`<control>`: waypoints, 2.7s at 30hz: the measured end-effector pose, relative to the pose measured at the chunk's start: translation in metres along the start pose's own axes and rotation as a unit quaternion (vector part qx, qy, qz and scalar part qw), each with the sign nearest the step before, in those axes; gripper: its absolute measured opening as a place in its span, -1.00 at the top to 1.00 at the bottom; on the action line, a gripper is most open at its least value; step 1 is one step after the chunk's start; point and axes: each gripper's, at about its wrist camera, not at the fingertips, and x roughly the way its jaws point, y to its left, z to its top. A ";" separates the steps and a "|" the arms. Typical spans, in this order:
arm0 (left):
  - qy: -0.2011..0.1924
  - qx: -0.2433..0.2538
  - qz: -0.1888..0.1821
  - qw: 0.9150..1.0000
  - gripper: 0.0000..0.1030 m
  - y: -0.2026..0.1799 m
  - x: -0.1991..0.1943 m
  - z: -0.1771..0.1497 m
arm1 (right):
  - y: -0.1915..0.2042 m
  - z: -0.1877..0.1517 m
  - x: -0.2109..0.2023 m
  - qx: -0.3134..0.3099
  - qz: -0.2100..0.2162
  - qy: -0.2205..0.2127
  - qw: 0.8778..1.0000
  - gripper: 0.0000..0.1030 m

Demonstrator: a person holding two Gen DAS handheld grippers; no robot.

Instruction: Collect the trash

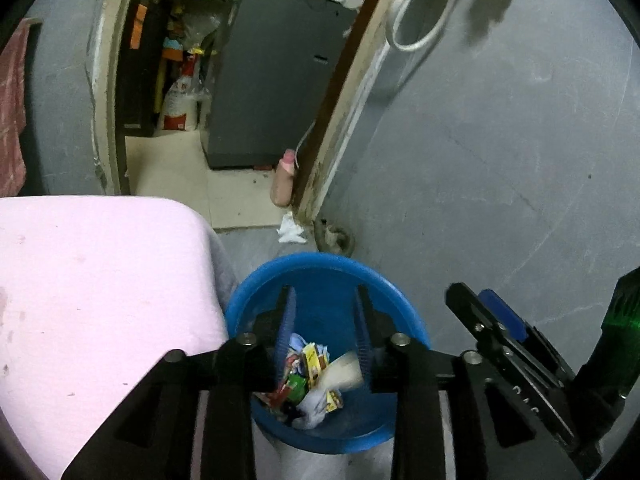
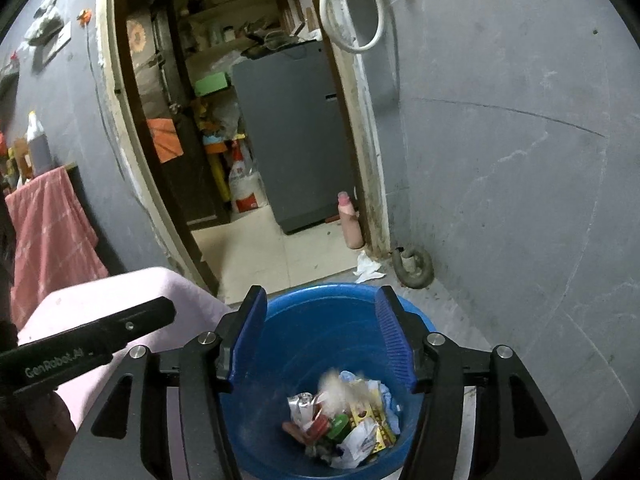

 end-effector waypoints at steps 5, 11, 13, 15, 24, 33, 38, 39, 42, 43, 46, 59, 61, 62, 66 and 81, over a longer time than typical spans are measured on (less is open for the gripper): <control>-0.054 0.001 -0.007 0.999 0.16 0.004 -0.046 0.008 | 0.011 0.010 -0.039 0.002 -0.004 -0.043 0.999 -0.29; -0.111 0.023 0.011 0.994 -0.30 0.012 -0.125 0.001 | 0.039 0.006 -0.104 -0.009 0.000 -0.073 0.997 -0.49; -0.121 0.028 0.016 0.992 -0.58 0.017 -0.152 -0.006 | 0.052 0.002 -0.127 -0.010 0.005 -0.079 0.997 -0.58; -0.127 0.034 0.022 0.991 -0.69 0.019 -0.175 -0.015 | 0.063 -0.005 -0.146 -0.012 0.007 -0.081 0.997 -0.69; -0.157 0.064 0.052 0.984 -0.87 0.031 -0.268 -0.081 | 0.107 -0.048 -0.224 -0.028 0.007 -0.092 0.995 -1.00; -0.177 0.089 0.080 0.977 -0.88 0.032 -0.311 -0.133 | 0.128 -0.082 -0.266 -0.042 0.001 -0.104 0.994 -1.00; -0.173 0.083 0.087 0.978 -0.88 0.038 -0.317 -0.151 | 0.137 -0.088 -0.269 -0.050 0.005 -0.103 0.993 -1.00; -0.173 0.083 0.089 0.977 -0.88 0.039 -0.318 -0.152 | 0.138 -0.089 -0.269 -0.050 0.007 -0.103 0.993 -1.00; -0.175 0.081 0.093 0.977 -0.88 0.040 -0.321 -0.154 | 0.142 -0.090 -0.267 -0.053 0.011 -0.100 0.994 -1.00; -0.175 0.080 0.093 0.977 -0.88 0.044 -0.322 -0.154 | 0.143 -0.090 -0.266 -0.053 0.013 -0.098 0.994 -1.00; -0.176 0.074 0.095 0.977 -0.88 0.048 -0.325 -0.153 | 0.144 -0.092 -0.265 -0.054 0.016 -0.097 0.994 -1.00; -0.176 0.067 0.100 0.977 -0.88 0.057 -0.327 -0.149 | 0.147 -0.092 -0.265 -0.055 0.015 -0.096 0.994 -1.00; -0.176 0.067 0.102 0.977 -0.88 0.057 -0.327 -0.148 | 0.147 -0.092 -0.265 -0.055 0.016 -0.095 0.994 -1.00; -0.176 0.067 0.101 0.977 -0.88 0.058 -0.327 -0.148 | 0.147 -0.092 -0.265 -0.055 0.016 -0.095 0.994 -1.00; -0.176 0.067 0.101 0.977 -0.88 0.058 -0.328 -0.148 | 0.148 -0.093 -0.265 -0.055 0.015 -0.096 0.994 -1.00; -0.170 0.065 0.102 0.978 -0.88 0.065 -0.327 -0.150 | 0.149 -0.092 -0.264 -0.054 0.016 -0.095 0.994 -1.00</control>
